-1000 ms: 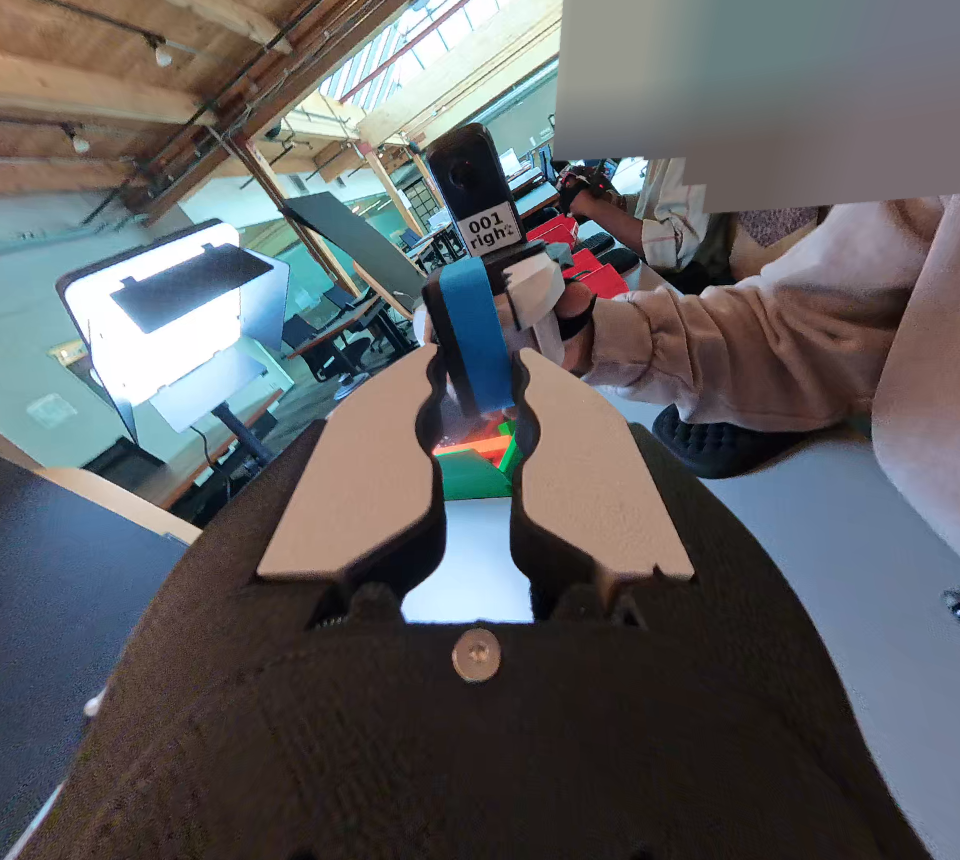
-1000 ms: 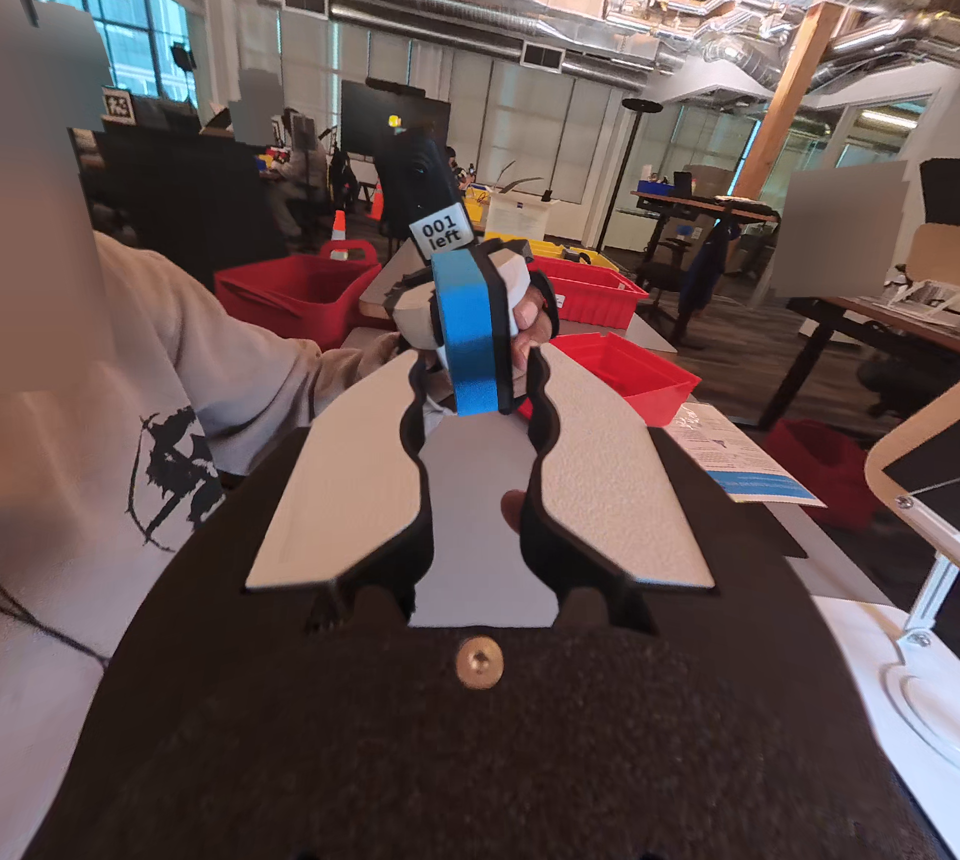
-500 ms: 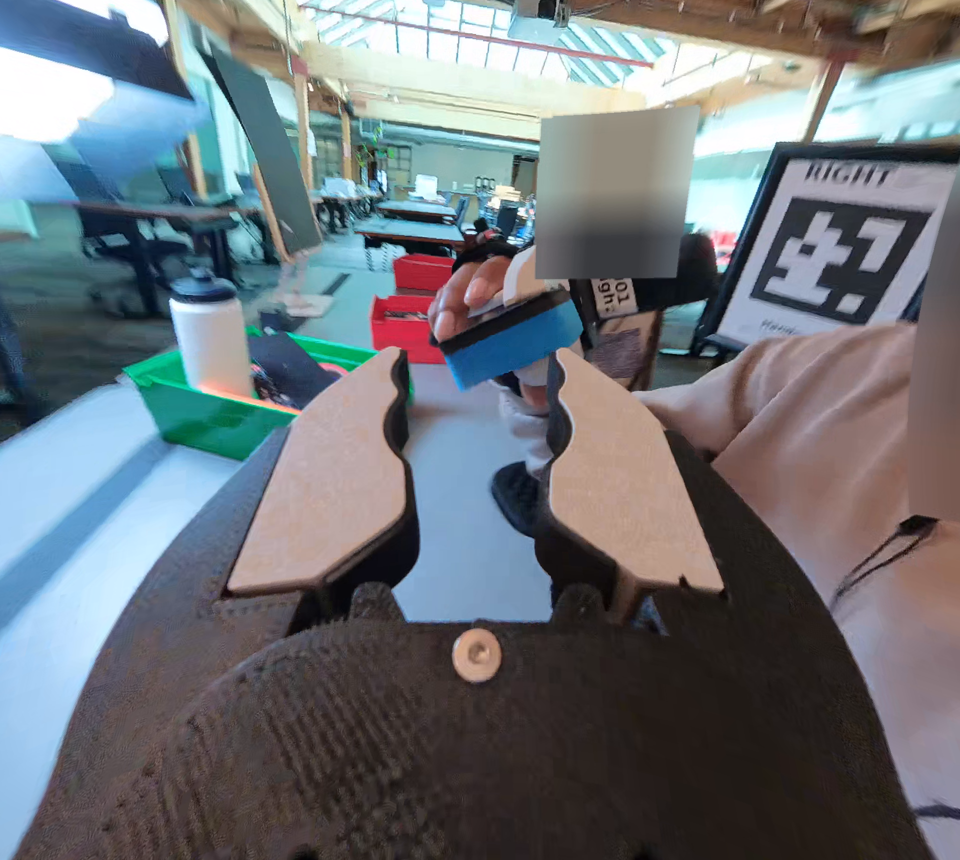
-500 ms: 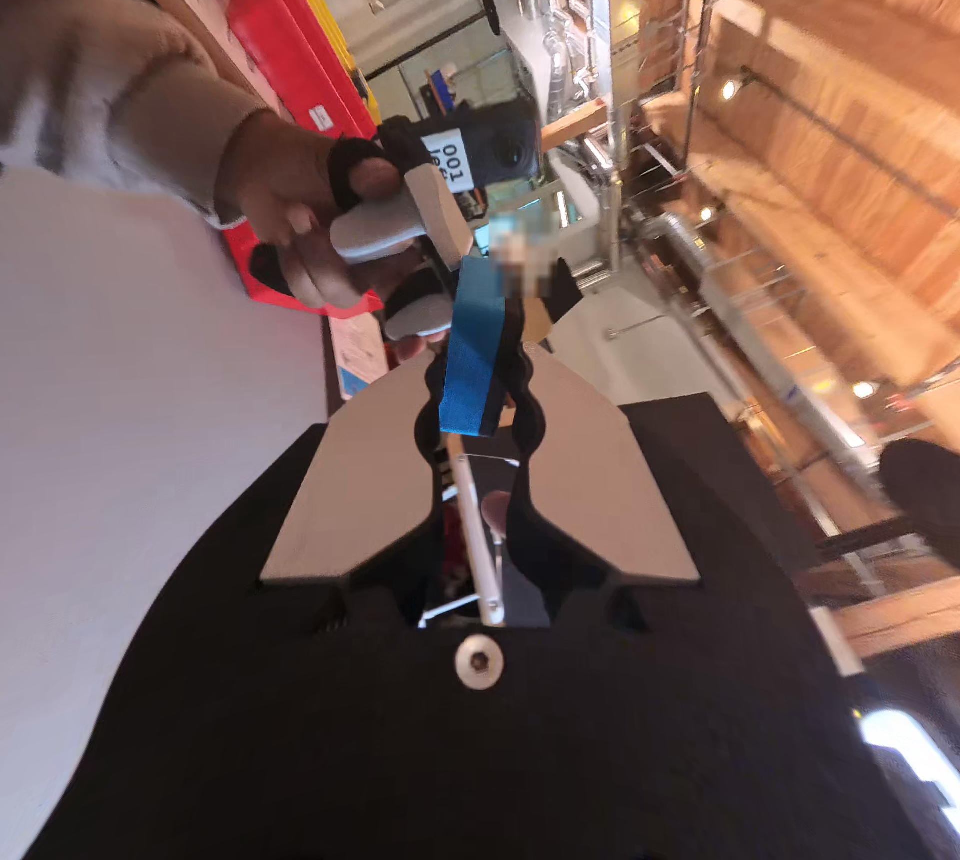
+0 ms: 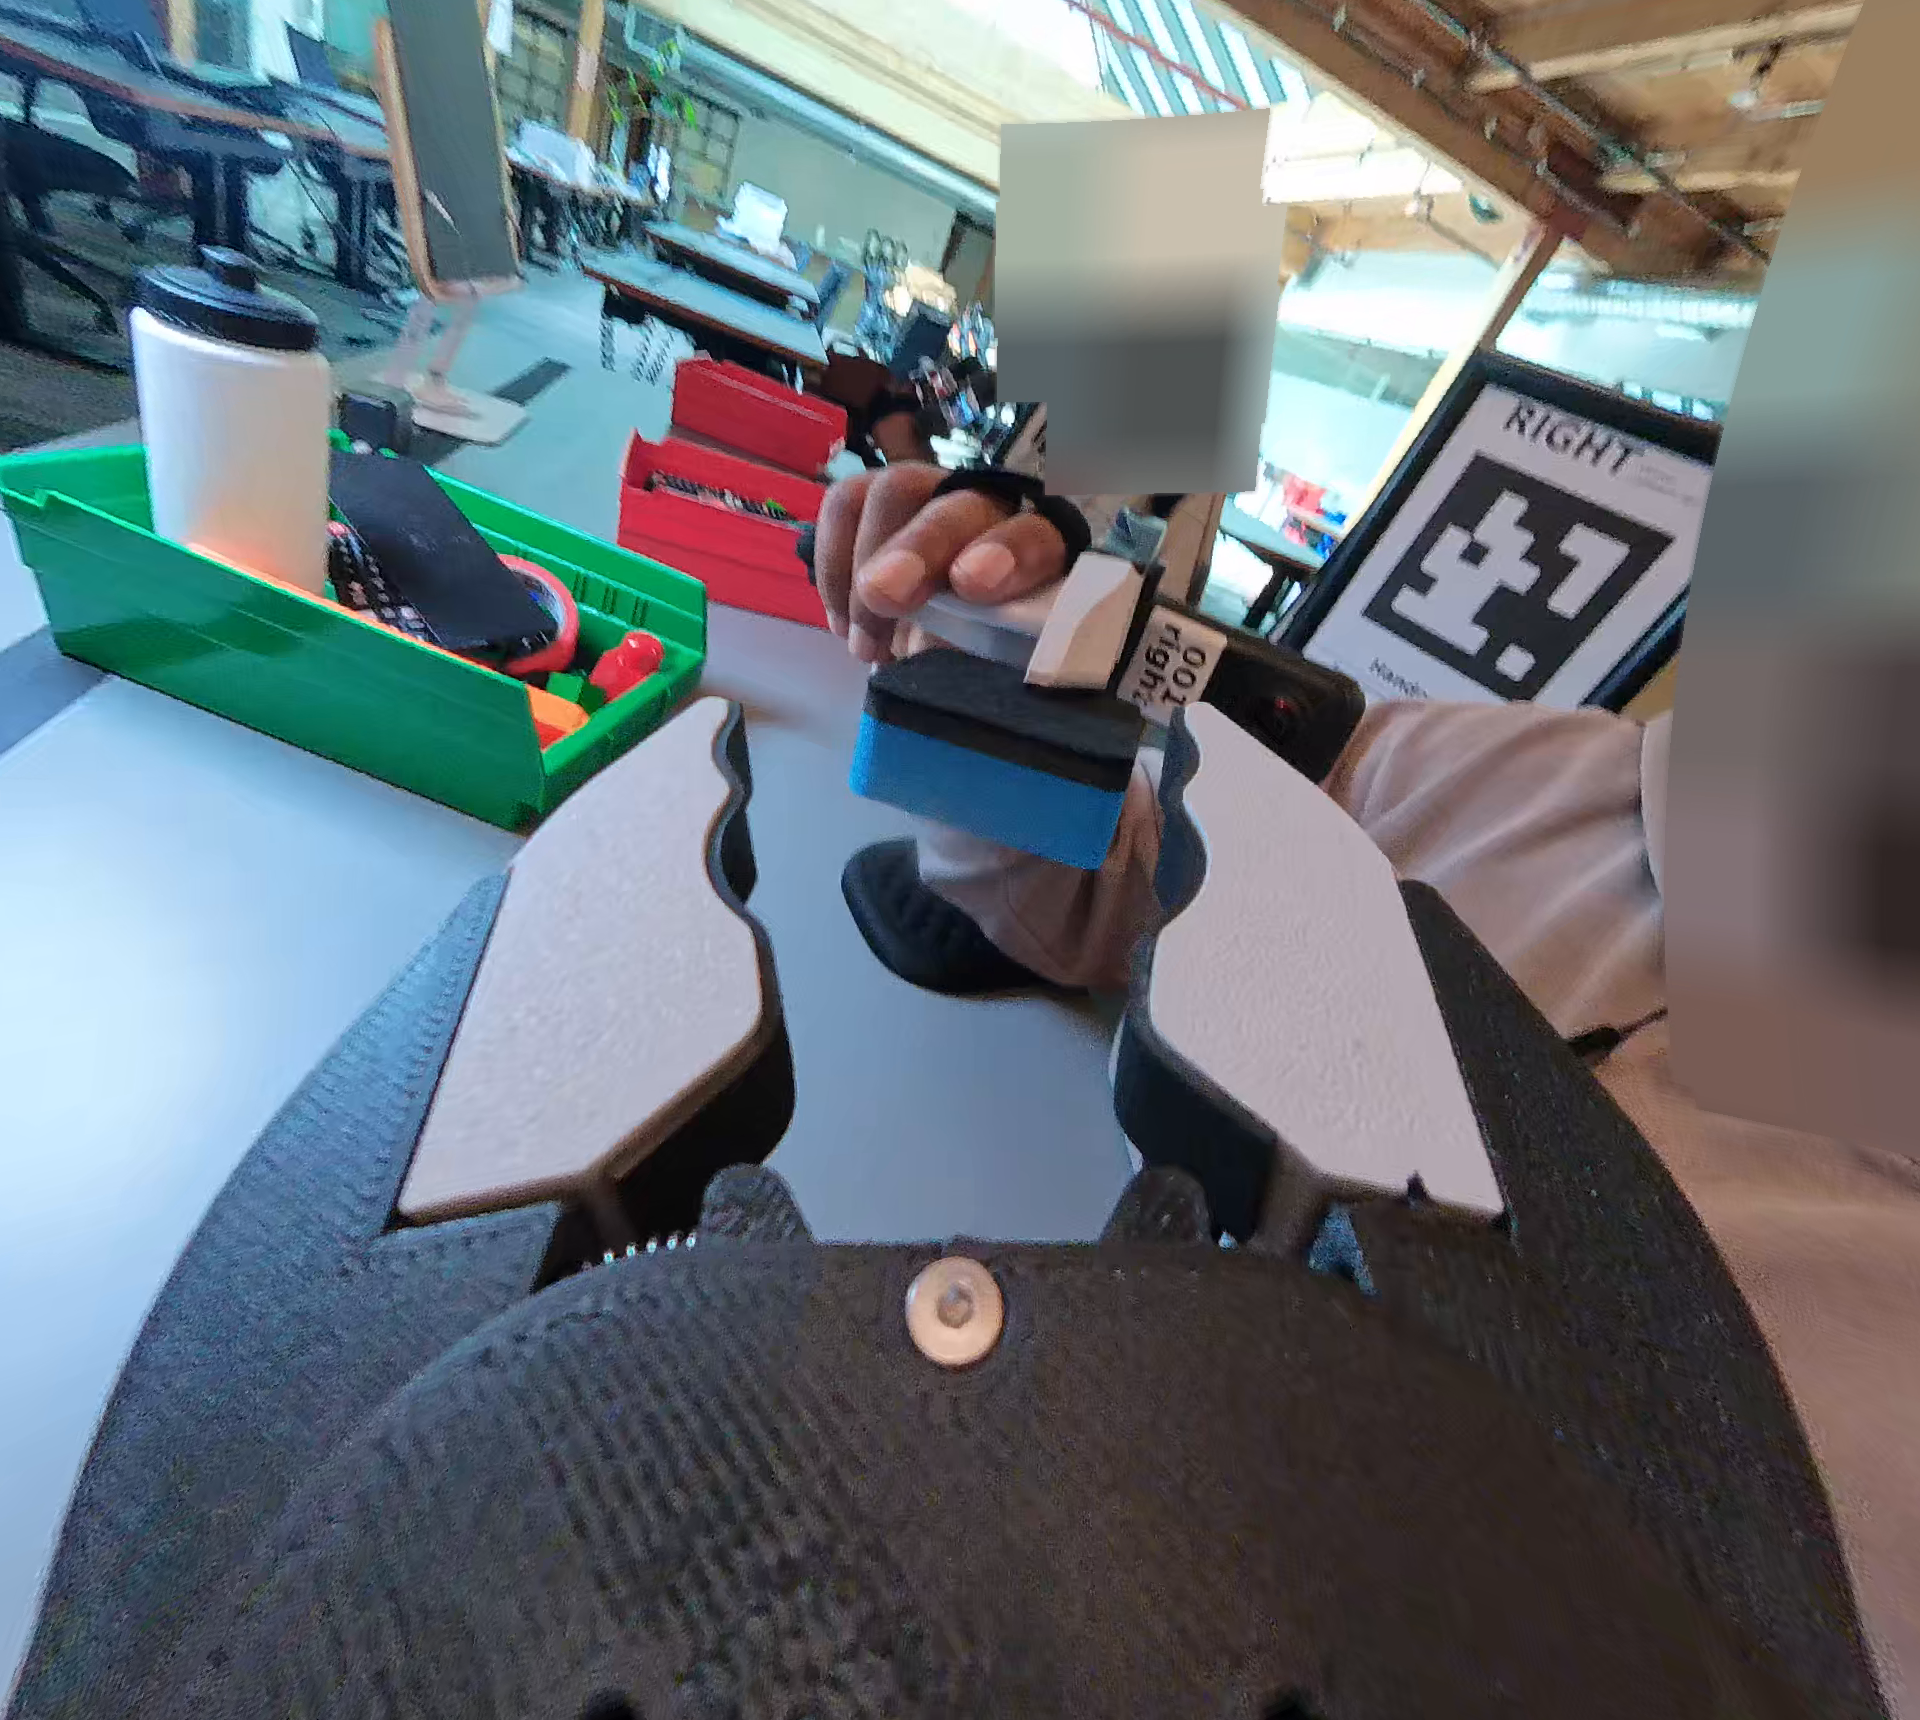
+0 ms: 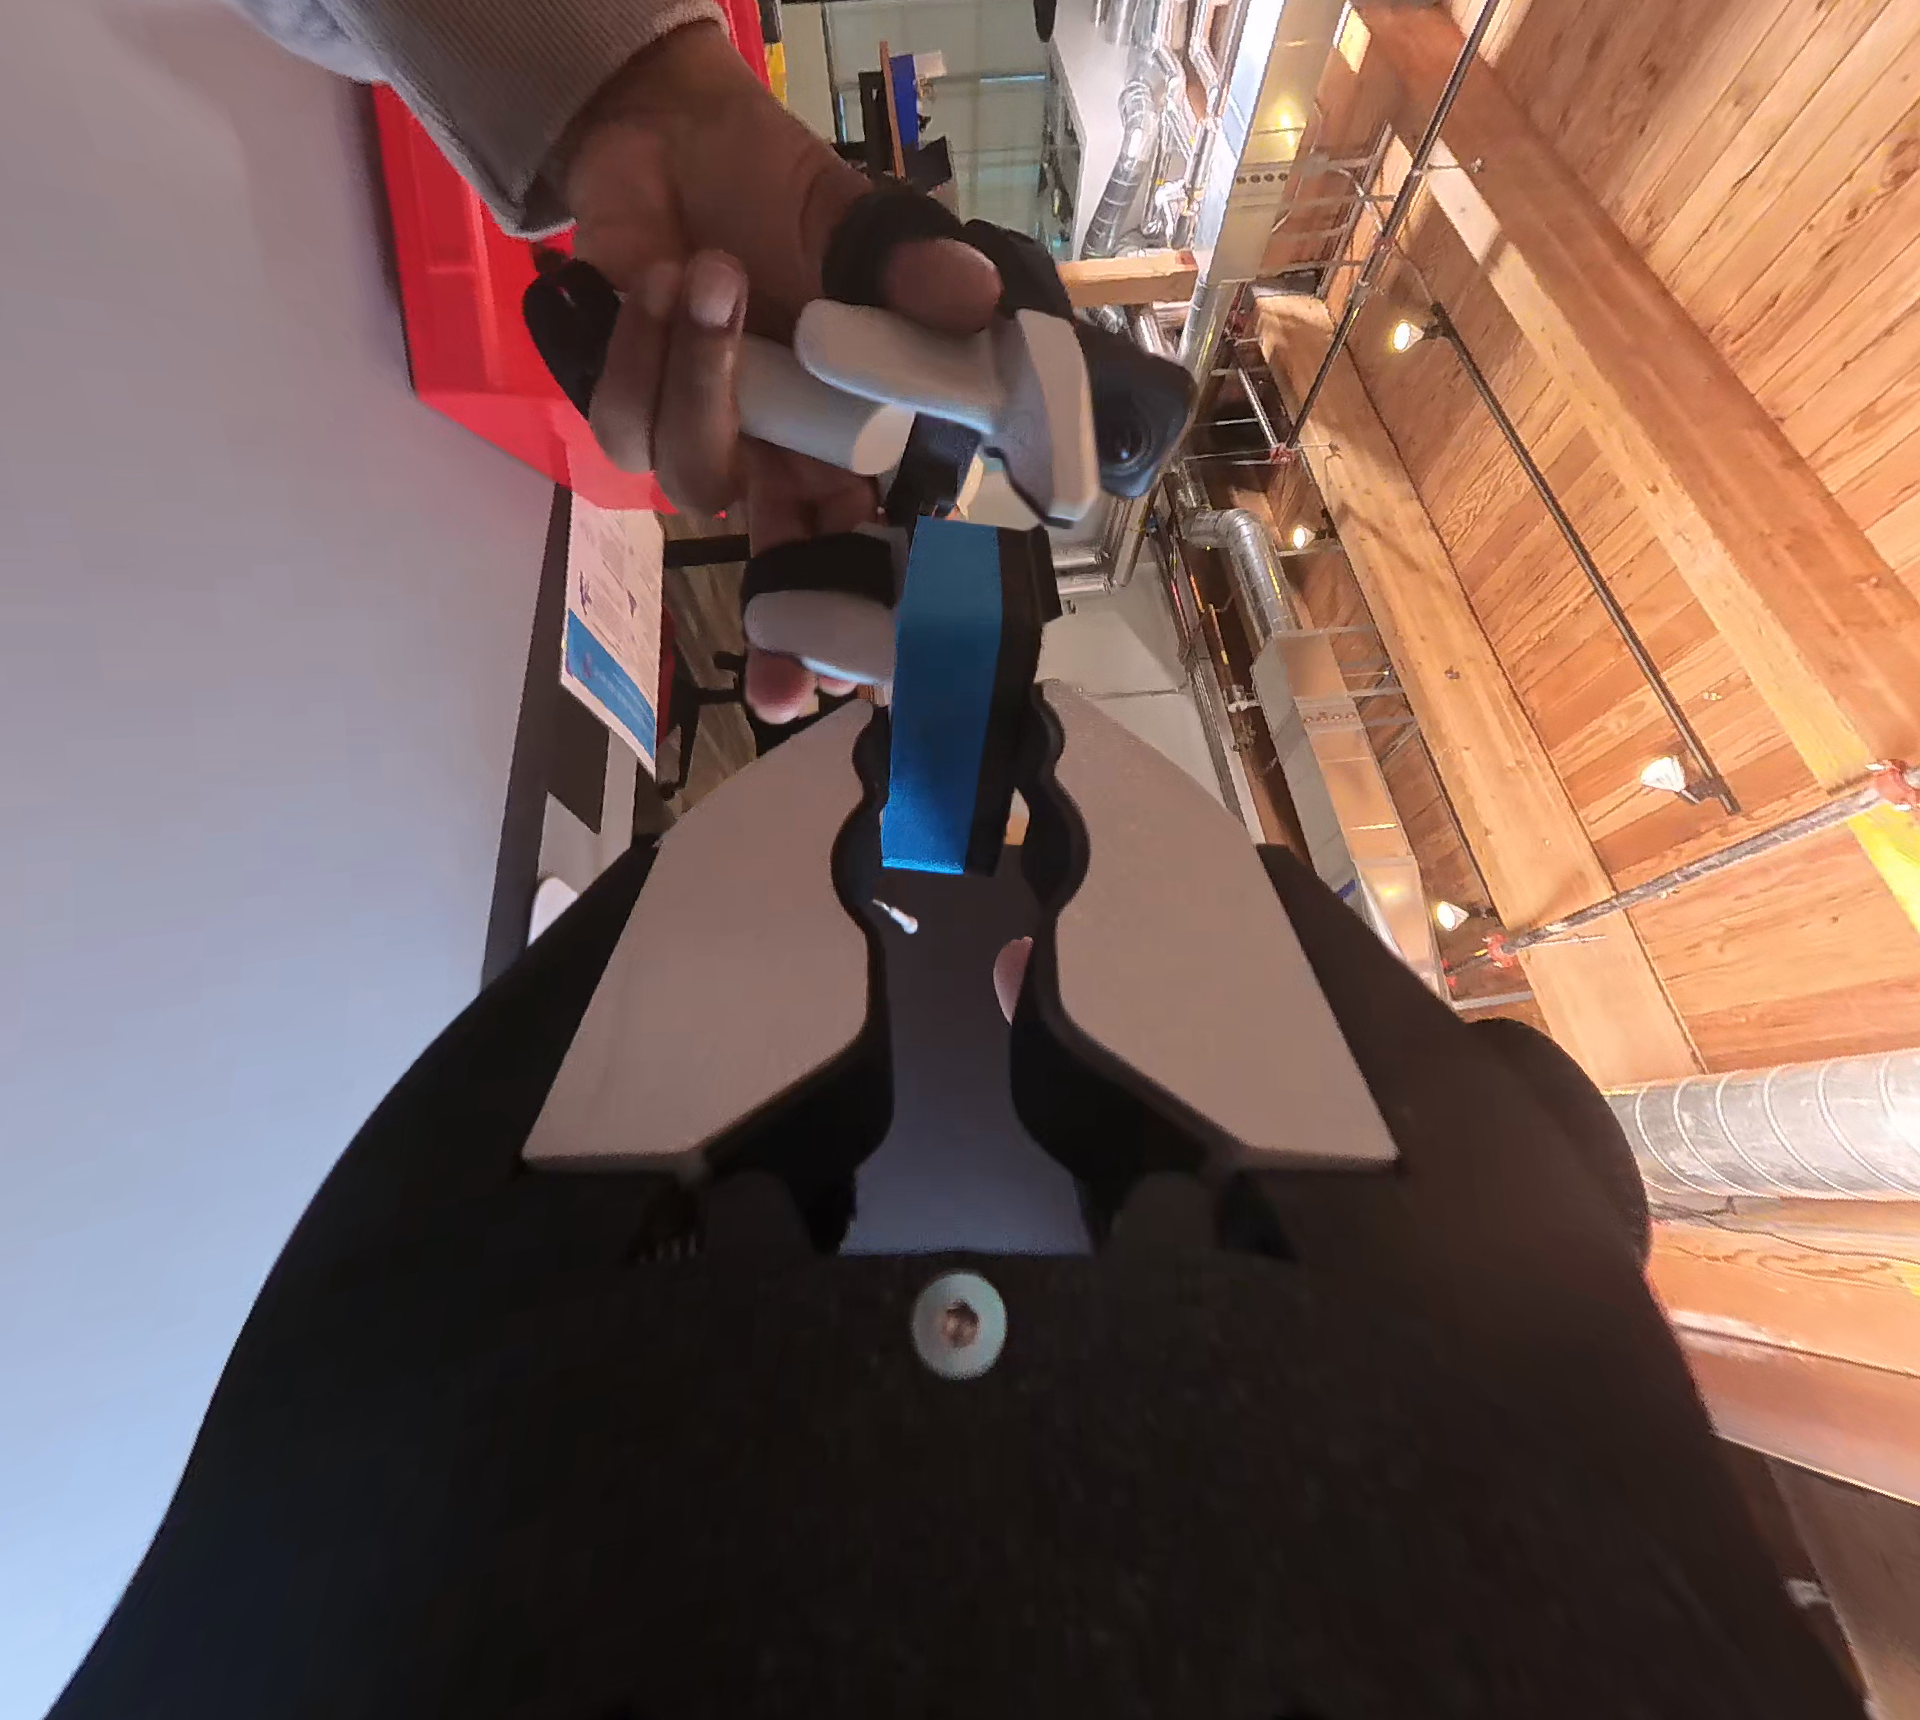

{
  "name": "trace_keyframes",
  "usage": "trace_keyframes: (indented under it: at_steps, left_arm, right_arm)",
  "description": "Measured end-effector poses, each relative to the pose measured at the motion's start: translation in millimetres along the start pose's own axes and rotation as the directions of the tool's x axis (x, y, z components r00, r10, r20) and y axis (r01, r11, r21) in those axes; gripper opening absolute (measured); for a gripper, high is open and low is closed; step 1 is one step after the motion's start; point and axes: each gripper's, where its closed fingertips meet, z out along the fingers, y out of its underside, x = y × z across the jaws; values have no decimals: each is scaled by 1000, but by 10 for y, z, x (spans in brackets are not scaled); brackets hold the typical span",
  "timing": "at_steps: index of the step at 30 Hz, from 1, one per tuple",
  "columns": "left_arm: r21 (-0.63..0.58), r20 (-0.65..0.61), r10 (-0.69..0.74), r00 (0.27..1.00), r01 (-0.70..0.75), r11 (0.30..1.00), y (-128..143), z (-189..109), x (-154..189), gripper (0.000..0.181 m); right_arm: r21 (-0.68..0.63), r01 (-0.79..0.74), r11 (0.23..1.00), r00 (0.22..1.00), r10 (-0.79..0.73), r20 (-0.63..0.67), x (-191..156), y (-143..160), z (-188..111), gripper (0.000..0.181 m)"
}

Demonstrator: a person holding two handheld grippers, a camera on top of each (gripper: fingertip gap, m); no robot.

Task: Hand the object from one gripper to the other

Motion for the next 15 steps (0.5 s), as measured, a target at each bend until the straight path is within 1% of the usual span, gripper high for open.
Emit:
trace_keyframes:
  at_steps: [2,3,4,7,9,10,11,12,13,14,15]
  left_arm:
    - [-96,-41,48,998,-52,994,169,77,90,76]
    - [-125,-55,82,995,-88,988,226,117,120,65]
    - [-124,-49,122,991,-127,984,223,137,122,59]
    - [-129,-12,207,978,-207,970,188,142,107,59]
    - [-132,43,368,929,-360,924,150,129,102,59]
    - [-142,92,460,883,-445,884,114,113,83,59]
    - [-164,146,542,828,-520,838,75,89,56,59]
    - [-186,180,616,767,-588,787,45,70,53,59]
    - [-193,196,684,703,-656,730,20,61,83,59]
    - [-186,208,741,638,-718,671,-11,60,132,59]
    - [-170,217,784,582,-768,617,-41,65,194,59]
  right_arm:
    - [26,-27,999,1000,27,4,-7,-55,9,23]
    - [29,-32,999,999,32,12,-22,-65,16,23]
    - [35,-39,999,999,39,-1,2,-67,8,23]
    - [17,-125,992,992,125,9,28,-10,8,27]
    - [30,-286,958,958,285,42,54,42,-6,32]
    - [38,-398,916,915,395,79,66,71,-24,33]
    - [50,-521,852,849,512,128,79,87,-47,38]
    - [64,-648,759,754,628,195,92,79,-77,42]
    - [70,-768,636,629,729,271,112,63,-112,46]
    - [56,-864,501,487,801,347,127,53,-141,51]
    - [25,-929,370,346,841,417,131,48,-165,56]
